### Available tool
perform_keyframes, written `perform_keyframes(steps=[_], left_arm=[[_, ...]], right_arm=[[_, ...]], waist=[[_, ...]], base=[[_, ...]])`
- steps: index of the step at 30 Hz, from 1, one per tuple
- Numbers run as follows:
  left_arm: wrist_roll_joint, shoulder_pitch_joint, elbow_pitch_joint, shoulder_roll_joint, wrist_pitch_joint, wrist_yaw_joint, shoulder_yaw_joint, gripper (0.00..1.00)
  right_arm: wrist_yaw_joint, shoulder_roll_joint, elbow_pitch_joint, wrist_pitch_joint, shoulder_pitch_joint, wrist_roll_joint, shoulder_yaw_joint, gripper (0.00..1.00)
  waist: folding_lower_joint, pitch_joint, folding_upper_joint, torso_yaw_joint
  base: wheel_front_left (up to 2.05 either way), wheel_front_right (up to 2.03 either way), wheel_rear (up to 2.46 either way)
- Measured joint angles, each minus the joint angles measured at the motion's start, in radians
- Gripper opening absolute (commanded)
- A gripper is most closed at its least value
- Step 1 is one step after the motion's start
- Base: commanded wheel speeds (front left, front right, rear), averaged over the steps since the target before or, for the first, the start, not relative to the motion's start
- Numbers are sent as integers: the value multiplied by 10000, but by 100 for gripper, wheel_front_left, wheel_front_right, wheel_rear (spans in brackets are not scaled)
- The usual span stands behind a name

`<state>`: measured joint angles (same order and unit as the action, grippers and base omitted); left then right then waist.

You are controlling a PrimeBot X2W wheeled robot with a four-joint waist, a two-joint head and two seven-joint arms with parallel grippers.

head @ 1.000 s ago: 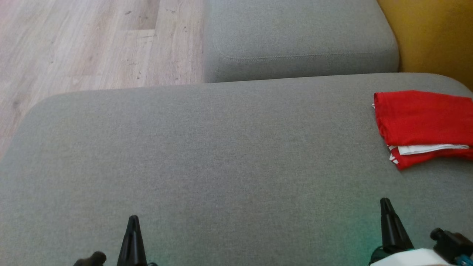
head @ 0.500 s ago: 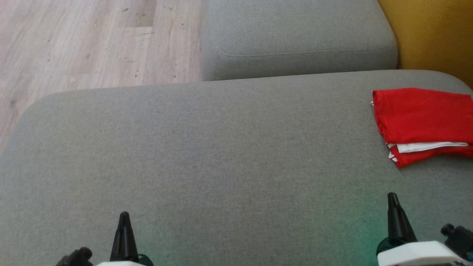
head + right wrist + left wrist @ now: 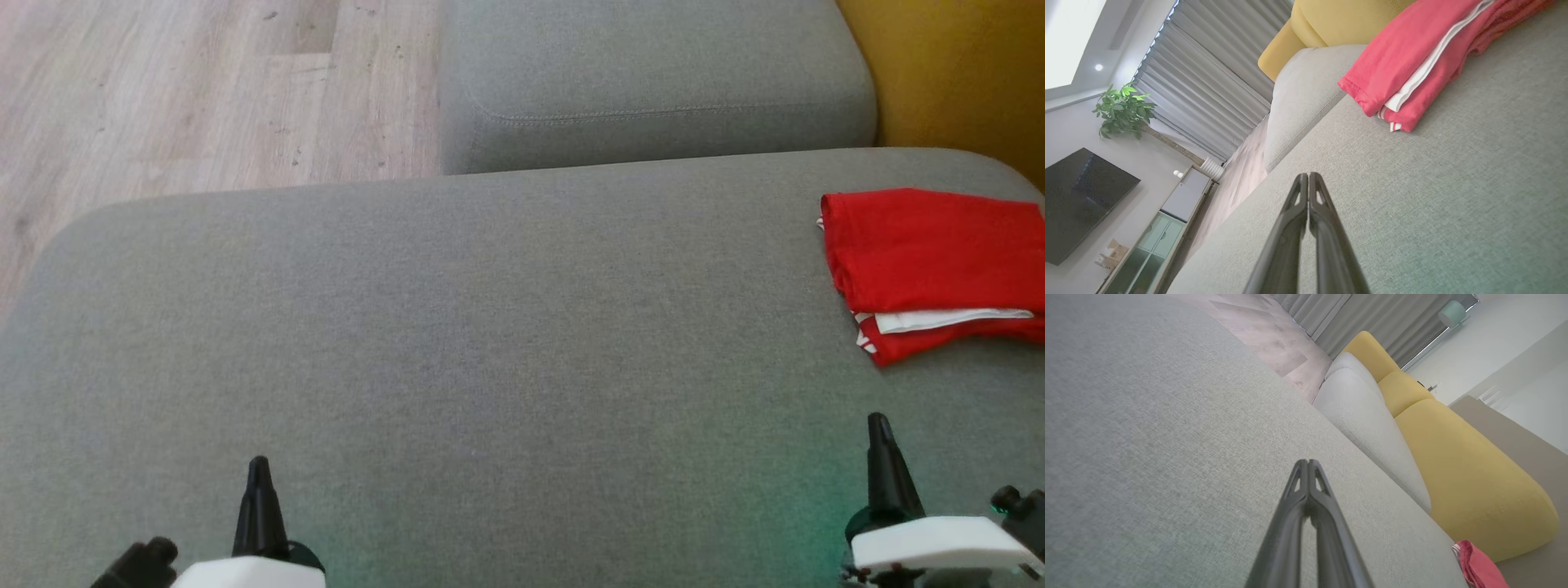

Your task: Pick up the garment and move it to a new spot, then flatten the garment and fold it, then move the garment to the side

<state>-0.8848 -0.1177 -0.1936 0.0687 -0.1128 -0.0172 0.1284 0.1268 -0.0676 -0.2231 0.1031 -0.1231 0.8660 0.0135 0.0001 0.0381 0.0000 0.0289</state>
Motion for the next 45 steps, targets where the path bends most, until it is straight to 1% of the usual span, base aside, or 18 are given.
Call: perform_keyframes(steps=[21,33,38,45], left_arm=[[-2330,523,-249,10,583,-286,-424,0],[-3710,802,-357,10,901,-545,-717,0],[-4278,927,-443,10,1047,-554,-907,0],[-5101,1034,-533,8,1235,-719,-1028,0]], right_arm=[[0,0,-155,-523,551,2360,-316,0],[0,0,-234,-907,852,3743,-529,0],[0,2,-288,-1035,967,4320,-602,0],[0,2,-357,-1225,1142,5139,-746,0]], waist=[[0,-128,0,-89],[-2,-204,0,-143],[-1,-236,0,-165],[-1,-281,0,-196]], base=[[0,0,0],[0,0,0],[0,0,0],[0,0,0]])
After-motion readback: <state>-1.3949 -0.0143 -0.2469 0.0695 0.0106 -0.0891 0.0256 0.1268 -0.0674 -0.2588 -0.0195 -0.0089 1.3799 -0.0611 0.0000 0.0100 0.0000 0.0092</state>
